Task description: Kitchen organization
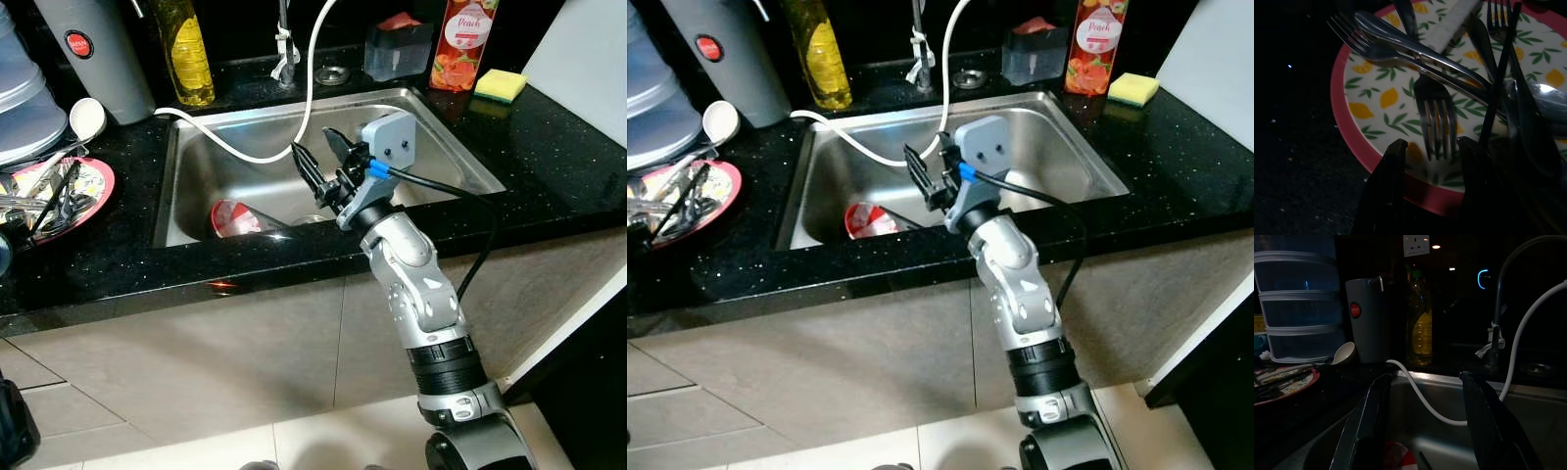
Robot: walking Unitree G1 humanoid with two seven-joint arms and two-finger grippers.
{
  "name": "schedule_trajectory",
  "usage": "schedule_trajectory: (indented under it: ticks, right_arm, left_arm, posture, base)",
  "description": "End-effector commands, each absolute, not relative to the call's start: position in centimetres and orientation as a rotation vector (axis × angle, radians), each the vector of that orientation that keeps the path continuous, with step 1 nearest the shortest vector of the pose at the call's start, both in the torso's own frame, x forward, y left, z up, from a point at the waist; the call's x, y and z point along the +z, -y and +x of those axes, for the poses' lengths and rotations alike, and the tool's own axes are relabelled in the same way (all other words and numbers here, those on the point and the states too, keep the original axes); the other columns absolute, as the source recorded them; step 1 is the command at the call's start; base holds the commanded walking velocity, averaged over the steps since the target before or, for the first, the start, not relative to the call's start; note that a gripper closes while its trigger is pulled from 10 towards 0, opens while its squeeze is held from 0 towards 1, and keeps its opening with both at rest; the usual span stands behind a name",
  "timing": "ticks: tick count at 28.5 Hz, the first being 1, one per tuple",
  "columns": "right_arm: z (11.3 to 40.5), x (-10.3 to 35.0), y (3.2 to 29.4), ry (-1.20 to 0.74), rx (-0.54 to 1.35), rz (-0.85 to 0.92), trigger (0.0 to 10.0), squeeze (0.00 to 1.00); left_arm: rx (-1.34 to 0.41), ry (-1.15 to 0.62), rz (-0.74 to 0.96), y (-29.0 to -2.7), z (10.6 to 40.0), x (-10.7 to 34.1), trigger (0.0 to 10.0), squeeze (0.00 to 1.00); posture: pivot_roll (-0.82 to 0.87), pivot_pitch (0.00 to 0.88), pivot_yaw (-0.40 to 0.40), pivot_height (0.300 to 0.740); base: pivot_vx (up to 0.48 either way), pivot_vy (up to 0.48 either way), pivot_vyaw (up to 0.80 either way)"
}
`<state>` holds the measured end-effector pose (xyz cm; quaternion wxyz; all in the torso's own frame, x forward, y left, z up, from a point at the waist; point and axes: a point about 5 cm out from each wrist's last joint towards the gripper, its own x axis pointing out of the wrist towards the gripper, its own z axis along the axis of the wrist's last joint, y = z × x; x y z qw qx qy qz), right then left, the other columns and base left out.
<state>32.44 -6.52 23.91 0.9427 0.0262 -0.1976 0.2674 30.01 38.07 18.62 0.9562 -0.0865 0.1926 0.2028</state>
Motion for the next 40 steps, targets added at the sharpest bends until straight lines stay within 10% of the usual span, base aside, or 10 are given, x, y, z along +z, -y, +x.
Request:
schedule_trajectory:
  ticks: [1,2,5,6,22,23,25,30,31,40]
  right_arm:
    - [32.4,24.0,6.2,0.400,0.557,0.053,10.0,0.00]
    - [32.4,24.0,6.2,0.399,0.558,0.053,10.0,0.00]
    - [32.4,23.9,6.1,0.397,0.561,0.053,10.0,0.00]
    - [32.5,23.9,6.0,0.397,0.561,0.054,10.0,0.00]
    - [32.4,23.9,6.2,0.397,0.553,0.060,10.0,0.00]
    - [32.4,23.9,6.3,0.397,0.552,0.059,10.0,0.00]
    - [32.4,23.8,6.2,0.396,0.553,0.057,10.0,0.00]
    - [32.5,24.0,6.1,0.399,0.559,0.053,10.0,0.00]
    - [32.5,24.0,6.1,0.399,0.560,0.053,10.0,0.00]
    - [32.5,24.0,5.9,0.397,0.571,0.052,10.0,0.00]
  left_arm:
    - [0.455,-0.486,-0.146,-38.8,29.0,17.0,5.8,0.00]
    - [0.458,-0.498,-0.120,-38.7,29.0,16.8,3.4,0.00]
    - [0.460,-0.518,-0.068,-38.5,28.9,16.4,2.2,0.00]
    - [0.457,-0.523,-0.050,-38.4,28.9,16.4,0.0,0.00]
    - [0.421,-0.514,-0.058,-37.8,29.1,16.0,0.2,0.00]
    - [0.414,-0.493,-0.059,-37.7,29.3,16.3,10.0,0.00]
    - [0.407,-0.449,-0.063,-37.6,29.5,17.0,10.0,1.00]
    - [0.399,-0.394,-0.082,-37.5,29.7,18.1,10.0,1.00]
    - [0.400,-0.380,-0.083,-37.6,29.7,18.4,10.0,0.00]
    - [0.382,-0.346,-0.096,-37.5,29.7,19.0,10.0,0.00]
  posture:
    - [0.18,0.000,0.083,0.740]
    - [0.19,0.000,0.082,0.740]
    - [0.19,0.000,0.082,0.740]
    - [0.19,0.000,0.083,0.740]
    - [0.19,0.000,0.092,0.740]
    - [0.19,0.000,0.088,0.740]
    - [0.19,0.000,0.084,0.740]
    - [0.20,0.000,0.080,0.740]
    - [0.20,0.000,0.075,0.740]
    - [0.20,0.000,0.068,0.740]
  base:
    - [0.000,0.000,0.00]
    - [0.000,0.000,0.00]
    - [0.000,0.000,0.00]
    - [0.000,0.000,0.00]
    - [0.000,0.000,0.00]
    - [0.000,0.000,0.00]
    - [0.000,0.000,0.00]
    - [0.000,0.000,0.00]
    - [0.000,0.000,0.00]
    - [0.000,0.000,0.00]
